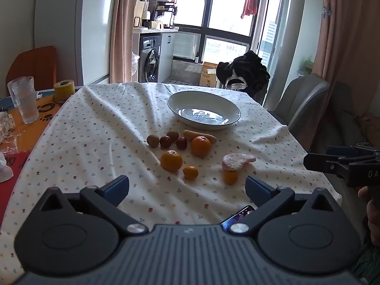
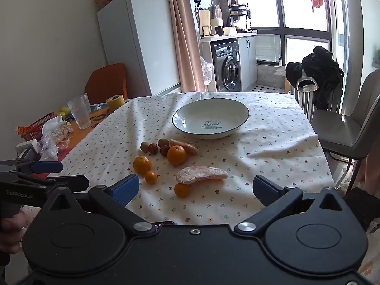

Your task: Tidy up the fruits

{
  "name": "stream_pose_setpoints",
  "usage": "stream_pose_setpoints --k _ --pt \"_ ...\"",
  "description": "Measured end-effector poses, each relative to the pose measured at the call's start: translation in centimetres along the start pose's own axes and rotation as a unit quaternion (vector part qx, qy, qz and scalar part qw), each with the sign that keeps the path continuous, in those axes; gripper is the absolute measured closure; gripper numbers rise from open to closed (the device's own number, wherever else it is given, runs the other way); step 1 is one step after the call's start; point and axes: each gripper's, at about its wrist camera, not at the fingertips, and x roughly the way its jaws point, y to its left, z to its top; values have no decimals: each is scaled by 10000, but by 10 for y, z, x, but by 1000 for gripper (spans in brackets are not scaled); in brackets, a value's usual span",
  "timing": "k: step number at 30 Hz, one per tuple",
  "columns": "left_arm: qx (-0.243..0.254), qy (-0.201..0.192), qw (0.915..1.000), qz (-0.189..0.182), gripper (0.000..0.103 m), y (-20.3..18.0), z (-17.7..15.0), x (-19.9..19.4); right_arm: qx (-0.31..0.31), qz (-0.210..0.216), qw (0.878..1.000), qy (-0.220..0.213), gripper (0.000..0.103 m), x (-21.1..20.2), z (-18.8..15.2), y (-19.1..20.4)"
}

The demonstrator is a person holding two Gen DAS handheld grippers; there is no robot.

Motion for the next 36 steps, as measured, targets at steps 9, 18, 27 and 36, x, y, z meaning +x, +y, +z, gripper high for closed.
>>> stream_pose_setpoints --k 9,18,27,36 --pt "22 -100 9999 -21 0 3 4 -10 -28 -42 10000 -8 0 -4 1 -2" --pt "45 -115 9999 5 0 0 1 -7 -120 -161 9998 -6 0 -3 0 2" --pt "28 -135 9999 -19 0 2 3 -10 -150 -233 9996 -37 0 -6 2 2" --pt "55 -153 9999 -20 0 1 4 -13 -208 -204 9996 -47 0 -8 3 2"
